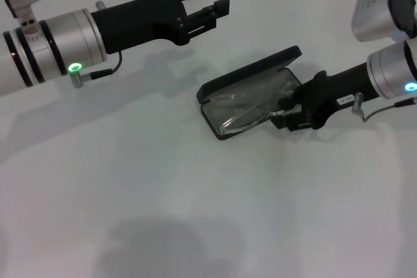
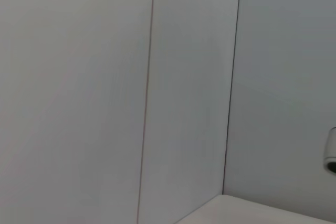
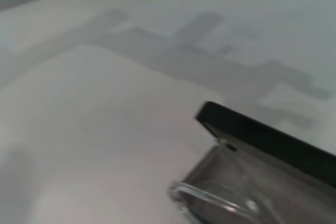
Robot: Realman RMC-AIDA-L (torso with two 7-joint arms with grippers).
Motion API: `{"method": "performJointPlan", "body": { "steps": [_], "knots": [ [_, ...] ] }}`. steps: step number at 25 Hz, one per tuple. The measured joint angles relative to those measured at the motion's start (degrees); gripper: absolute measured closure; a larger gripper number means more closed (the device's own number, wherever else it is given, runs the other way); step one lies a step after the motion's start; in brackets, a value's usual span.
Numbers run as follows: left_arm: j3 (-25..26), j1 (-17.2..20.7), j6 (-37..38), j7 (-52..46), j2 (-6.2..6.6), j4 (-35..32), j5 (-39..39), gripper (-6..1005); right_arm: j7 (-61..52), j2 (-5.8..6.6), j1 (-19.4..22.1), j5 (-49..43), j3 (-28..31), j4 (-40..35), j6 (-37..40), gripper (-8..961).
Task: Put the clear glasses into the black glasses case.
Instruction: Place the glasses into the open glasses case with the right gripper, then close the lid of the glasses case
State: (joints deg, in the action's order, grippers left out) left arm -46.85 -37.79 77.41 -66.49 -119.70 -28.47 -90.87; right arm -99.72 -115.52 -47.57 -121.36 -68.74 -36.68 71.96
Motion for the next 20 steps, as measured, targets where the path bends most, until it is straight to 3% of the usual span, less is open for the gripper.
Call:
{"method": "performJointPlan", "body": {
  "steps": [11, 20],
  "knots": [
    [-0.24, 0.09, -0.11, 0.16, 0.00, 0.00, 0.18, 469, 0.38, -0.31, 3.56, 0.99, -0.07, -4.44, -3.27, 551],
    [-0.26, 0.11, -0.05, 0.22, 0.00, 0.18, 0.27, 469, 0.46, -0.01, 9.60, 3.19, -0.07, -14.09, 6.33, 556]
  ]
}}
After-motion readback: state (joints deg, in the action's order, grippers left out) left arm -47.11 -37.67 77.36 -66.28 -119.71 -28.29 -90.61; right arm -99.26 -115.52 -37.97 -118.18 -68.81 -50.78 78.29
